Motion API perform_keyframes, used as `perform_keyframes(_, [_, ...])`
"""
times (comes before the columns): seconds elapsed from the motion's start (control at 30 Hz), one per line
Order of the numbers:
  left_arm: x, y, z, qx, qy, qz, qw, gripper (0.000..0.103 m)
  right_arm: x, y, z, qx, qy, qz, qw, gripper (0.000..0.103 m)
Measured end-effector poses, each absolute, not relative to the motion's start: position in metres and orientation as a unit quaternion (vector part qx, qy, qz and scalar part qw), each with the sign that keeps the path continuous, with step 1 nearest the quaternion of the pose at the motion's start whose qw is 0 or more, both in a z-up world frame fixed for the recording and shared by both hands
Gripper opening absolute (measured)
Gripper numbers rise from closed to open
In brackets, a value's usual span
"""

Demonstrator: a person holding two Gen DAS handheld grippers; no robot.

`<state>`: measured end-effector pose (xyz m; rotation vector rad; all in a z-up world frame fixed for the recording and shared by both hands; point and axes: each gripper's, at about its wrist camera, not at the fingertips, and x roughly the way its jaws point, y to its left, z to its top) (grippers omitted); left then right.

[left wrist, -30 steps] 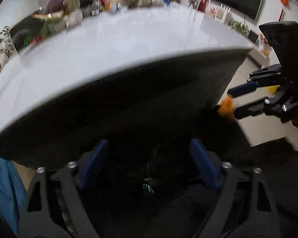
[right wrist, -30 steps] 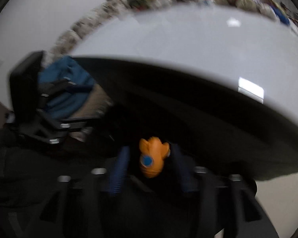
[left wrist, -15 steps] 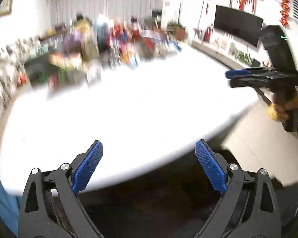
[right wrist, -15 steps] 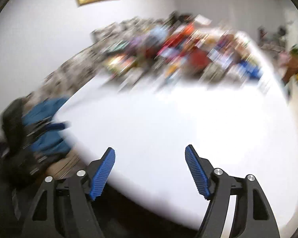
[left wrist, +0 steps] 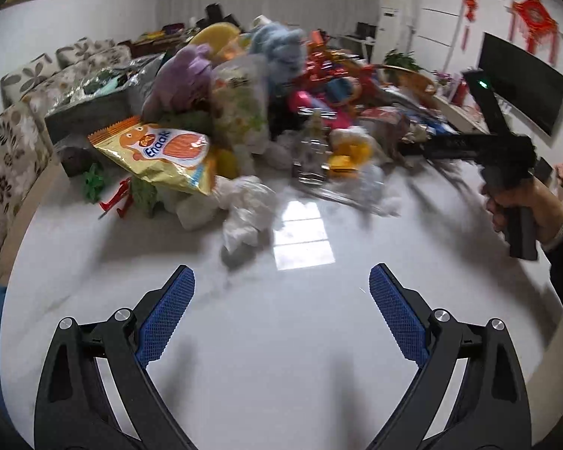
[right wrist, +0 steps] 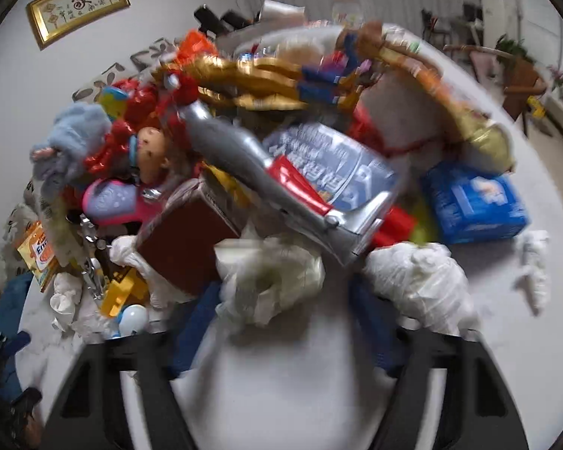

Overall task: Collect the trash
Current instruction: 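Move both open tools back toward the toy pile on the table, then lower the white tissues into the bin and open both tools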

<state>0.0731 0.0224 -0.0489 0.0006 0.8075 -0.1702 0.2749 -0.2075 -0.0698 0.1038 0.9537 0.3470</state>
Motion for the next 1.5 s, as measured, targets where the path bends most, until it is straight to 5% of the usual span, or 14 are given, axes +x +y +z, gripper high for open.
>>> perform_keyframes(0.27, [0.147, 0.029, -0.065, -0.062, 0.429, -0.056, 0.900, 0.090, 0.207, -0.212, -0.056, 0.036, 0.457, 0.225, 0.860, 0.033])
perform_keyframes(0.37, [0.161, 0.024, -0.069, -0.037, 0.431, -0.045, 0.901, 0.038, 0.172, -0.223, -0.048, 0.042, 0.444, 0.231, 0.865, 0.034])
perform_keyframes(0.47, [0.147, 0.026, -0.061, -0.056, 0.426, -0.070, 0.900, 0.024, 0.126, -0.231, -0.037, 0.045, 0.432, 0.239, 0.868, 0.034])
perform_keyframes(0.83, [-0.069, 0.002, 0.023, 0.013, 0.321, -0.174, 0.931, 0.024, -0.005, -0.219, 0.010, 0.068, 0.388, 0.314, 0.864, 0.034])
perform_keyframes(1.13, [-0.171, -0.020, -0.042, 0.074, 0.406, -0.240, 0.879, 0.026, -0.093, -0.181, -0.037, 0.027, 0.477, 0.360, 0.801, 0.035])
perform_keyframes(1.23, [-0.180, -0.022, -0.081, 0.088, 0.446, -0.238, 0.858, 0.037, -0.102, -0.174, -0.074, 0.015, 0.512, 0.354, 0.783, 0.039])
perform_keyframes(1.3, [-0.177, -0.022, -0.110, 0.098, 0.469, -0.232, 0.846, 0.063, -0.107, -0.167, -0.108, 0.003, 0.539, 0.347, 0.767, 0.046])
perform_keyframes(1.37, [-0.171, -0.018, -0.136, 0.093, 0.489, -0.226, 0.837, 0.069, -0.107, -0.165, -0.133, 0.001, 0.552, 0.334, 0.764, 0.065])
perform_keyframes(1.5, [-0.159, -0.006, -0.151, 0.053, 0.526, -0.214, 0.821, 0.069, -0.111, -0.163, -0.148, -0.010, 0.560, 0.329, 0.761, 0.065])
